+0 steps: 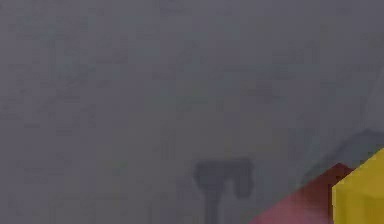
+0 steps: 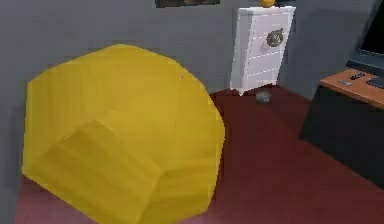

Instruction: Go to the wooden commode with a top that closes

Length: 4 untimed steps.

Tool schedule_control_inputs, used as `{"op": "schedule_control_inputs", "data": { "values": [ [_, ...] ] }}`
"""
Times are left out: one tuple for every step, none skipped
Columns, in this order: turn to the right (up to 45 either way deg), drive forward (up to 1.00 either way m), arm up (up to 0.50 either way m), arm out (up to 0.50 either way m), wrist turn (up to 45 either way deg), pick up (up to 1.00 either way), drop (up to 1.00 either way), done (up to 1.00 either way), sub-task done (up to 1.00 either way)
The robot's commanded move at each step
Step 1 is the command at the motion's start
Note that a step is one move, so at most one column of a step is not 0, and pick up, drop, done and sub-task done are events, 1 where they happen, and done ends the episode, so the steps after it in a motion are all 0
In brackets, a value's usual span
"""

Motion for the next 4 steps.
{"op": "schedule_control_inputs", "data": {
  "values": [
    [-45.0,0.00,0.00,0.00,0.0,0.00,0.00,0.00,0.00],
    [-45.0,0.00,0.00,0.00,0.0,0.00,0.00,0.00,0.00],
    [-45.0,0.00,0.00,0.00,0.0,0.00,0.00,0.00,0.00],
    [-39.0,0.00,0.00,0.00,0.0,0.00,0.00,0.00,0.00]
  ]
}}
